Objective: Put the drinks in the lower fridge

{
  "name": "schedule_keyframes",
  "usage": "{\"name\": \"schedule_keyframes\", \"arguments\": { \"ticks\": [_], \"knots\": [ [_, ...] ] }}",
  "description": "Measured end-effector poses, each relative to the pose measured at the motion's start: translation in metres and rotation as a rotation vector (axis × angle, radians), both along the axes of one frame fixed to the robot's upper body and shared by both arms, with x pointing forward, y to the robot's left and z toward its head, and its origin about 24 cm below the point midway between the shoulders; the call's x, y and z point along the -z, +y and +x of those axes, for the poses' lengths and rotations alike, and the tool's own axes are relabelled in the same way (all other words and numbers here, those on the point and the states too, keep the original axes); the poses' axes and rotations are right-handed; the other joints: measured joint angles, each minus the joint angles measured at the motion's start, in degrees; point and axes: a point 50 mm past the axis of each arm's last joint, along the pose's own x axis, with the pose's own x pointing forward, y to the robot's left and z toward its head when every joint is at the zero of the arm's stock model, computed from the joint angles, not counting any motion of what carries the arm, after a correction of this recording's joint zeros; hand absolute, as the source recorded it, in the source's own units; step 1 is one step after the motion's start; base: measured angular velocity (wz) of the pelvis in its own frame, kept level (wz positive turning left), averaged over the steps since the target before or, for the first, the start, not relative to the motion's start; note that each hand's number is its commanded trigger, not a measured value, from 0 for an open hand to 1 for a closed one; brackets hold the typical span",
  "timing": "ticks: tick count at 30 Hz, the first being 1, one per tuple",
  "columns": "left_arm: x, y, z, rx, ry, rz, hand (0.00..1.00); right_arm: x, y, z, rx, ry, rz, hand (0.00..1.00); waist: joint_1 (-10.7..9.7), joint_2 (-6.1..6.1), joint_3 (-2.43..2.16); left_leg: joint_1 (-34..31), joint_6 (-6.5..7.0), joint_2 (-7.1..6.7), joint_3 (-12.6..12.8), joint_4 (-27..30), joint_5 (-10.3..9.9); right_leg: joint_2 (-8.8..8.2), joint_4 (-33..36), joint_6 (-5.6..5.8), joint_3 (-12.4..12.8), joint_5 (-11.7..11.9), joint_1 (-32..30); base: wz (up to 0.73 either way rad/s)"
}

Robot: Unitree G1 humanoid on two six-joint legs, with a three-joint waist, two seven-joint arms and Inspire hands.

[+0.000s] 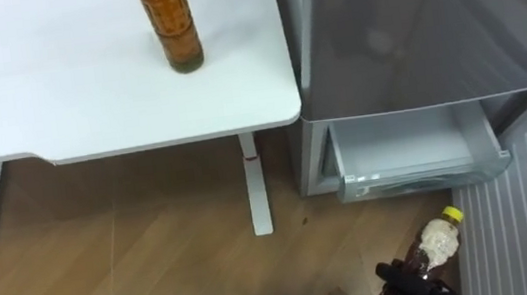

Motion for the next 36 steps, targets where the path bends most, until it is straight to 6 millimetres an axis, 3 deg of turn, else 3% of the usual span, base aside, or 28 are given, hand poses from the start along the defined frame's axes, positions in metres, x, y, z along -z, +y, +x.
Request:
{"name": "schedule_keyframes", "arguments": {
  "ticks": [10,21,36],
  "knots": [
    [0.001,-0.002,0.004,0.038,0.005,0.002,0.00,0.000,0.001,0.006,0.035,-0.009,-0.011,1.00,-0.4,0.57,0.11,-0.5,0.00,0.06,0.2,-0.1,0.0,0.00,0.0,0.00,0.1,0.0,-0.6,0.00],
    [0.002,-0.002,-0.008,0.062,0.041,0.000,0.00,-0.001,0.004,0.024,0.244,-0.119,0.074,1.00,-1.4,1.04,0.11,-0.4,0.00,0.06,-0.1,0.1,0.0,0.01,0.1,0.00,-0.1,0.0,-0.4,0.00],
    [0.003,-0.003,-0.015,0.101,0.085,-0.006,0.00,-0.002,0.008,0.036,0.471,-0.198,0.169,1.00,-1.3,1.16,0.09,0.0,-0.01,0.14,0.0,-0.1,0.0,0.11,0.1,-0.04,-0.1,0.0,-0.1,0.00]
  ]
}}
